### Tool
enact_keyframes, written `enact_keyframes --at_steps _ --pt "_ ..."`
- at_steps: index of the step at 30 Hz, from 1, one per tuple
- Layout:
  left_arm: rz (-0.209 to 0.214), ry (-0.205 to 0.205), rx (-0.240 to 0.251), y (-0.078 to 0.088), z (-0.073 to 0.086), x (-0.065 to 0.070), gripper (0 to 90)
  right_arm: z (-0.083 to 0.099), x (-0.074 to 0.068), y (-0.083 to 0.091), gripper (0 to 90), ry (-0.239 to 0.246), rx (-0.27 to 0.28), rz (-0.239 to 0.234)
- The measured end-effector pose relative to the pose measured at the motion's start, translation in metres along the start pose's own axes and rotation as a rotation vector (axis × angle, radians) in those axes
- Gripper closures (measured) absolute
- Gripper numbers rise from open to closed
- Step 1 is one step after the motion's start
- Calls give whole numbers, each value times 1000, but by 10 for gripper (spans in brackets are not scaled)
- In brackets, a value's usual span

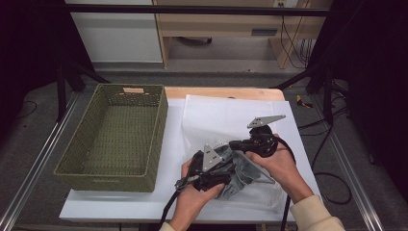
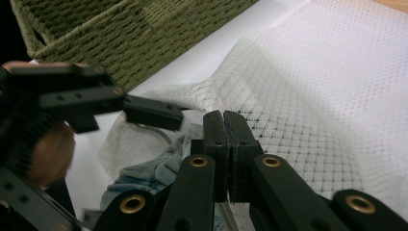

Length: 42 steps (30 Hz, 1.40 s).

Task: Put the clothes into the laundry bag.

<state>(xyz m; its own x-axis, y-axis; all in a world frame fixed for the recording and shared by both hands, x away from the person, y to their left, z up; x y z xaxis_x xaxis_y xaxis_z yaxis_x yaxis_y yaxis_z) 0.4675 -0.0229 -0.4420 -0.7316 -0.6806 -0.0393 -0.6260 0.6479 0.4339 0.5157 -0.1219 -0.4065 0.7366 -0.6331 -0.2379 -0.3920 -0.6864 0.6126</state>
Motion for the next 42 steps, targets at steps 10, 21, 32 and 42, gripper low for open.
enact_keyframes --at_steps 10,21,32,42 --pt "-17 -18 12 41 28 -11 286 12 -19 -5 895 11 37 -54" --pt "-61 -20 -1 57 44 -24 284 29 -29 -4 895 -5 97 -53" --pt "-83 -17 -18 49 55 -25 253 44 -25 -11 894 -9 125 -35" --pt "-58 -13 18 56 49 -22 203 49 -25 -13 893 18 127 -14"
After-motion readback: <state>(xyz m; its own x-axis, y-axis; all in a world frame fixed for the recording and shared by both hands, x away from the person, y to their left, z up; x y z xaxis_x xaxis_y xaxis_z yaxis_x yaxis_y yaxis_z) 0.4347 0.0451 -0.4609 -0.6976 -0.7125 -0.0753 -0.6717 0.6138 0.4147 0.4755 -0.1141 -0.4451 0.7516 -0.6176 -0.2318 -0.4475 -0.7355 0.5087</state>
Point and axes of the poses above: each handheld gripper's, and its own axes: y roughly backward along the jaws, z roughly out of its underside, x roughly to its right, the point moved 8 cm from there along -y, roughly forward along the jaws, and after that the axes turned 2 degrees about -y, right-handed, at the moved point
